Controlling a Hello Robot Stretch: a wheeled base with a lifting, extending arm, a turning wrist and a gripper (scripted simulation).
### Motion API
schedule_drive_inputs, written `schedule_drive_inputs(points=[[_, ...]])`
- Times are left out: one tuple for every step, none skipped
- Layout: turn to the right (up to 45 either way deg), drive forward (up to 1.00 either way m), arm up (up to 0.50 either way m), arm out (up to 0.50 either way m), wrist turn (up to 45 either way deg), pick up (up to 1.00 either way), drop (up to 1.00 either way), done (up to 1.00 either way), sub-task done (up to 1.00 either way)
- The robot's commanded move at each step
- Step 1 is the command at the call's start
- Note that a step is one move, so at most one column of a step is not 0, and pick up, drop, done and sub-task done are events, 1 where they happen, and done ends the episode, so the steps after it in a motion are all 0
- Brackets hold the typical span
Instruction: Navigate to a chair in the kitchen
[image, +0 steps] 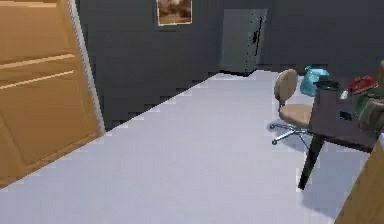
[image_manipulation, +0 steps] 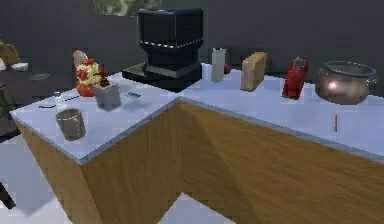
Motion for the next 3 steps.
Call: schedule_drive_inputs(points=[[-6.0, 0.0, 0.0, 0.0, 0.0, 0.0, 0.0, 0.0, 0.0], [0.0, 0.4, 0.0, 0.0, 0.0, 0.0, 0.0, 0.0, 0.0], [33.0, 0.0, 0.0, 0.0, 0.0, 0.0, 0.0, 0.0, 0.0]])
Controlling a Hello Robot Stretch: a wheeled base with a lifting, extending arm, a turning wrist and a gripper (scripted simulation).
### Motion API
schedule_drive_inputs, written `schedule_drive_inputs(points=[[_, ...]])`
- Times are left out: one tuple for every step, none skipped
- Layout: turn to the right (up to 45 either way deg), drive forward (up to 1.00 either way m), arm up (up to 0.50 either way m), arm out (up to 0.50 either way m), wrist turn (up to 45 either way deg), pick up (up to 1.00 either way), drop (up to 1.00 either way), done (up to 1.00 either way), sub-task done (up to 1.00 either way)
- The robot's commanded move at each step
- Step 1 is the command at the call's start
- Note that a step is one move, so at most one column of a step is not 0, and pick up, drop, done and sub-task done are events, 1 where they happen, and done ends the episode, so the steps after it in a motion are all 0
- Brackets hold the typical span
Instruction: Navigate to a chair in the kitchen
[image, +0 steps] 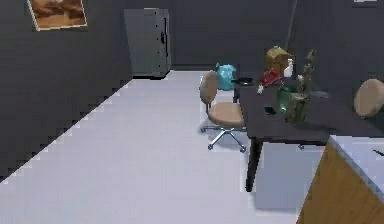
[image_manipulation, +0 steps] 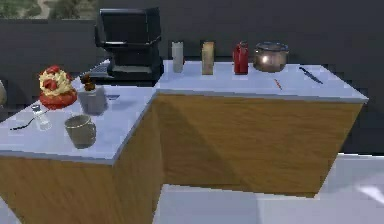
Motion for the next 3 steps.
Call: schedule_drive_inputs(points=[[0.0, 0.9, 0.0, 0.0, 0.0, 0.0, 0.0, 0.0, 0.0], [18.0, 0.0, 0.0, 0.0, 0.0, 0.0, 0.0, 0.0, 0.0], [0.0, 0.0, 0.0, 0.0, 0.0, 0.0, 0.0, 1.0, 0.0]])
